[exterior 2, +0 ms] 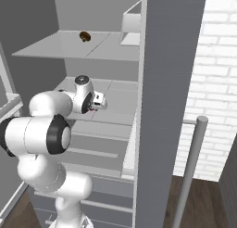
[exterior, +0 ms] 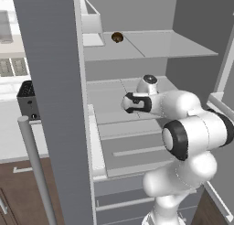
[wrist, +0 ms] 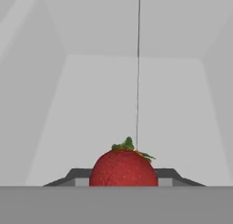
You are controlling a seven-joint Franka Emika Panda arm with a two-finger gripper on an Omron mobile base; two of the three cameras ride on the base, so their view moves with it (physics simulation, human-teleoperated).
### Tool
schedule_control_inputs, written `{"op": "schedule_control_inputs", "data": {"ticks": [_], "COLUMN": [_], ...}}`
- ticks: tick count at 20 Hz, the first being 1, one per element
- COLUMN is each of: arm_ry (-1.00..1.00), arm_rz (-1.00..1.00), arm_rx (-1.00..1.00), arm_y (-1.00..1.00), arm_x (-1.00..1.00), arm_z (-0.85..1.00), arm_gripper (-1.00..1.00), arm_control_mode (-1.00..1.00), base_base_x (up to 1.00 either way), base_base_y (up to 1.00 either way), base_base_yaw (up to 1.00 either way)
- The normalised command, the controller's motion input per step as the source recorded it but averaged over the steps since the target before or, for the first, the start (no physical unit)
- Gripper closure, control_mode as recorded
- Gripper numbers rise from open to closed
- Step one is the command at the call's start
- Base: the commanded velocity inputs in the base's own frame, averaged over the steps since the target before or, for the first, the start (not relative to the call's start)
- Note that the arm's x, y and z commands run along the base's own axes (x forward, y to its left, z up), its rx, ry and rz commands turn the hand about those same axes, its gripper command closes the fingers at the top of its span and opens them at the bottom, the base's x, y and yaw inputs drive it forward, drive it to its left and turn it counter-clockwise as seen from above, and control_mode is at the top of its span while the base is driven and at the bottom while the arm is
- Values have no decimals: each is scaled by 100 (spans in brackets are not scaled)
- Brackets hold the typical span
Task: Take the strawberry from the fridge and place it on top of the pancake, located on the dining counter.
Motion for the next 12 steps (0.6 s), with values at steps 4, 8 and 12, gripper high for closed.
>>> {"op": "schedule_control_inputs", "data": {"ticks": [4,8,12], "arm_ry": [-3,0,0], "arm_rz": [0,0,0], "arm_rx": [7,7,4], "arm_y": [-17,-5,-4], "arm_x": [-98,-93,-81], "arm_z": [36,54,71], "arm_gripper": [100,100,100], "arm_control_mode": [-100,-100,-100], "base_base_x": [0,0,0], "base_base_y": [0,0,0], "base_base_yaw": [0,0,0]}}
